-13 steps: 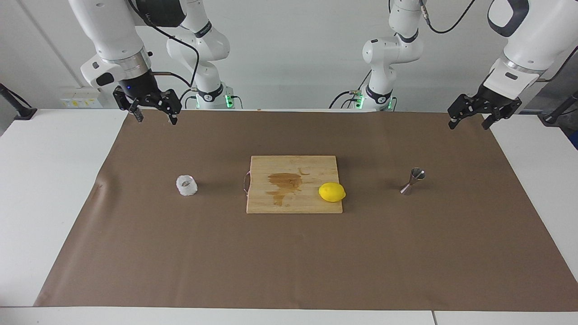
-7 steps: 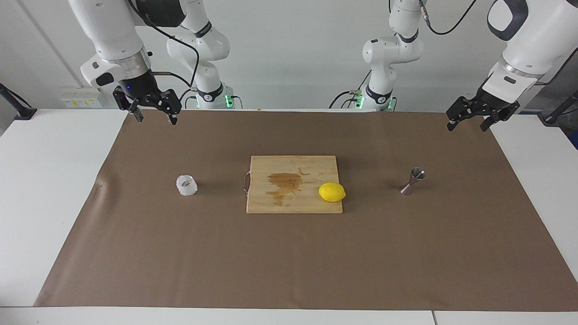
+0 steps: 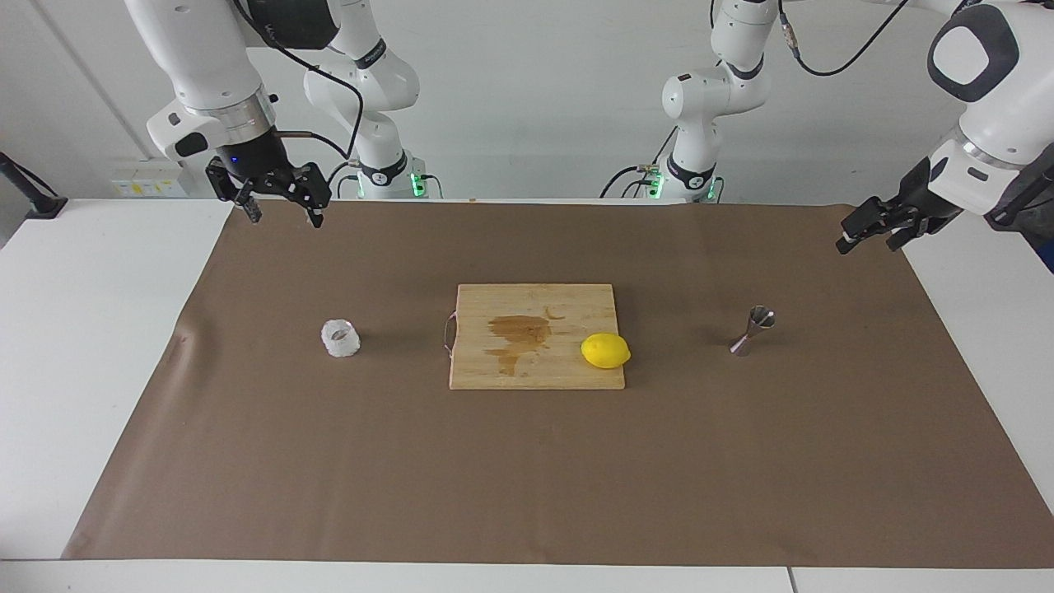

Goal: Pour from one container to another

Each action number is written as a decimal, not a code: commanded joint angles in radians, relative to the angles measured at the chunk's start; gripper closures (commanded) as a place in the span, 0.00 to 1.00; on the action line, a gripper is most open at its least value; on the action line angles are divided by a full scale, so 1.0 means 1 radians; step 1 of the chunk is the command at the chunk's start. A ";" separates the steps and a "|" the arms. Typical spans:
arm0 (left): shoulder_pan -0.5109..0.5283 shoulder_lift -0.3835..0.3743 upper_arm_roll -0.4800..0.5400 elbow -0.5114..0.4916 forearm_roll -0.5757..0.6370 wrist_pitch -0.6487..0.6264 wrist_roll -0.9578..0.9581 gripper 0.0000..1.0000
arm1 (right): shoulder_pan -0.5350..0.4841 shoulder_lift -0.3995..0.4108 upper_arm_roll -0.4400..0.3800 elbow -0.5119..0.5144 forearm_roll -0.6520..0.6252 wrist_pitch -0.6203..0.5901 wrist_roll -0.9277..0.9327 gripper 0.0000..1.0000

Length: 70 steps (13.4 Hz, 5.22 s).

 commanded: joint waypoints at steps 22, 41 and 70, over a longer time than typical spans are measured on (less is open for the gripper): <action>0.119 0.246 -0.009 -0.239 -0.460 0.126 -0.638 0.00 | -0.013 0.000 0.003 0.008 0.024 -0.015 -0.019 0.00; 0.054 0.220 -0.003 -0.298 -0.479 0.177 -0.880 0.00 | -0.013 0.000 0.003 0.008 0.024 -0.015 -0.019 0.00; 0.042 0.214 -0.003 -0.295 -0.431 0.163 -0.923 0.51 | -0.013 0.000 0.003 0.008 0.024 -0.015 -0.019 0.00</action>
